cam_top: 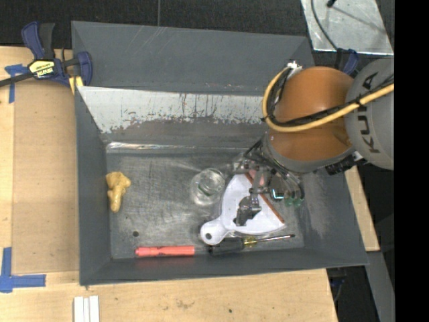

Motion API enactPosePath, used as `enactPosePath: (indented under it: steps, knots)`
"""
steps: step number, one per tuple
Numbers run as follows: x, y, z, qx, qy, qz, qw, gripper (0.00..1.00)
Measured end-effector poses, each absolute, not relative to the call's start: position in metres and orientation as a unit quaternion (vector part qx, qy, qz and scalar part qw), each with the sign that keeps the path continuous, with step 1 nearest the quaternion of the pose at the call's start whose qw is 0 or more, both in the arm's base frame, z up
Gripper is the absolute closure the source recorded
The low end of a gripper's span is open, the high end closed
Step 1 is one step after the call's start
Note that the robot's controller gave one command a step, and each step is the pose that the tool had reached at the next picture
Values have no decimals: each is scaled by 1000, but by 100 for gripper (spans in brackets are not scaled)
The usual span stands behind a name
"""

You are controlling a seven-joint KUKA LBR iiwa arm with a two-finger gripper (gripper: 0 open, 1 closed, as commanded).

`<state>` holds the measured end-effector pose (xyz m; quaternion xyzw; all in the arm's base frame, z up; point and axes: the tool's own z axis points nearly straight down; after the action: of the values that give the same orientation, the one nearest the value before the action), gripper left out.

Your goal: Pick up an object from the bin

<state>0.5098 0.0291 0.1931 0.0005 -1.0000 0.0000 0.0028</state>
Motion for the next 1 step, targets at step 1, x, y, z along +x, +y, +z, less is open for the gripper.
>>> enactPosePath:
  steps: [1]
  knots:
    - [512, 29, 197, 0, -1000, 0, -1, 0]
